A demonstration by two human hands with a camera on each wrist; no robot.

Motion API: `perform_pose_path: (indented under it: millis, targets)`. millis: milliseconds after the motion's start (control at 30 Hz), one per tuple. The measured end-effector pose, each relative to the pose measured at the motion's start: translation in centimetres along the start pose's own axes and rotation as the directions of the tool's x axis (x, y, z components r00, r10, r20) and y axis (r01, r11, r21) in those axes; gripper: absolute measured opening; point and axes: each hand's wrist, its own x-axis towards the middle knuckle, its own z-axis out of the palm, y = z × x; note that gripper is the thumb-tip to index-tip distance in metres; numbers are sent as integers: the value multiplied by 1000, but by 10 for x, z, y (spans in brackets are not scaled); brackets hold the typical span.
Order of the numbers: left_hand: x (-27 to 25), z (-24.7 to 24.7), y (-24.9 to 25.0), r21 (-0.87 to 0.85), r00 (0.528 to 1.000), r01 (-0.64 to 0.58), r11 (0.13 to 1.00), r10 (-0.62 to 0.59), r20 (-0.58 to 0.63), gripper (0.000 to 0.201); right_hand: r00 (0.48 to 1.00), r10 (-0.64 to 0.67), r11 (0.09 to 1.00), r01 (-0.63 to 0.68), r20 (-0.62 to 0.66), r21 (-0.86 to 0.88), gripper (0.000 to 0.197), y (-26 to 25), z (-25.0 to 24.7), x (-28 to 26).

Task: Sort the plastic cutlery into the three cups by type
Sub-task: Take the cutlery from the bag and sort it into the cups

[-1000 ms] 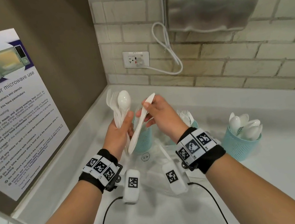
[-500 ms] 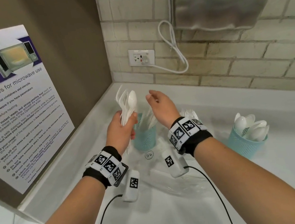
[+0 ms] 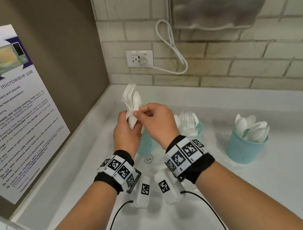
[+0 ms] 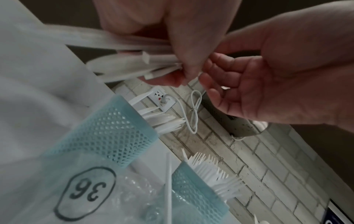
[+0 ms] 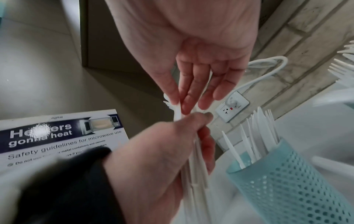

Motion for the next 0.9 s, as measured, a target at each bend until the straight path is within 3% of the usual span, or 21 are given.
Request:
perform_pose_path:
  millis: [133,233,333,400,567,700,800,900]
  targets:
    - [0,1,-3,-32,998,-1,999,3,67,23,997,-27,988,37,-67,151,6,-13,-9,-3]
    - [-1,-2,-2,-23,996,-37,999,39,80,20,975,-150,932,195,-166,305,10,-36,-24,-5]
    - [-2,-7,-3,-70,995,-43,997,49,89,15,932,-275,896,337,-236,290,11,-47,-39,0]
    - [-4,-9,-3,-100,994,-49,994,59,97,10,949,-252,920,296,-192,256,11,-41,-42,6]
    - [-5,-10,1,-180,987,-19,984,48,155,28,998,-67,986,66,4,156,16,-12,-30,8]
    - [-8,-9,0,-227,976,4,974,46,214,16,999,-25,978,30,-28,206,18,-7,-31,6]
    - [-12,-7,2,-337,974,93,937,-15,227,39,999,2,978,5,-35,209,14,-5,-35,8]
    - [-11,-6,3,-322,979,97,942,-33,200,42,1000,22,972,-17,-18,233,11,-3,-36,8]
